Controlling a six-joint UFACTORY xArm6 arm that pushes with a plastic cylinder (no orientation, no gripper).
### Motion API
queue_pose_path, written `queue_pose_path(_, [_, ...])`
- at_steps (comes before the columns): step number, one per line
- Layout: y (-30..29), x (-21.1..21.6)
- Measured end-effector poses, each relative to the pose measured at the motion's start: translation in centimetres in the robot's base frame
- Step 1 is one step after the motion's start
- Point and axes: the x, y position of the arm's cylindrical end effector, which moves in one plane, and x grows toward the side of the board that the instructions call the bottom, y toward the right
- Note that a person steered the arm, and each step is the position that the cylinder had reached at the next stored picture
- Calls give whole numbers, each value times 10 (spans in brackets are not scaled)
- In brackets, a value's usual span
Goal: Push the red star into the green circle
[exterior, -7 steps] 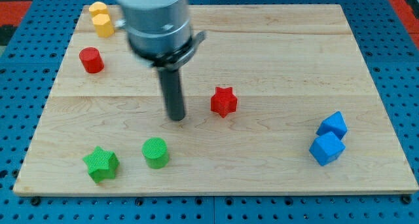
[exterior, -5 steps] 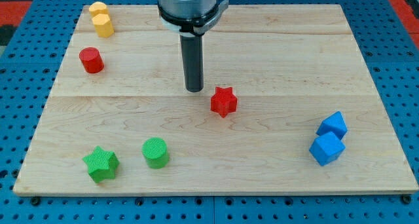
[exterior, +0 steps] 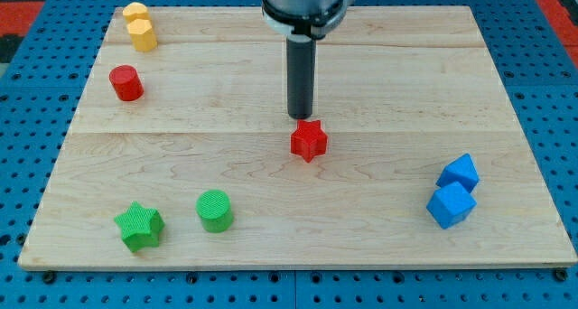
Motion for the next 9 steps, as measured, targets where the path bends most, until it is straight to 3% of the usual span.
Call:
queue_pose_path(1, [-9, 60])
queue_pose_path(4, [2, 34])
queue_pose_path(5, [35, 37])
queue_pose_path(6, [45, 78])
queue_pose_path(7, [13, 106])
queue_pose_path(8, [22, 123])
queue_pose_path(9, [-9, 137])
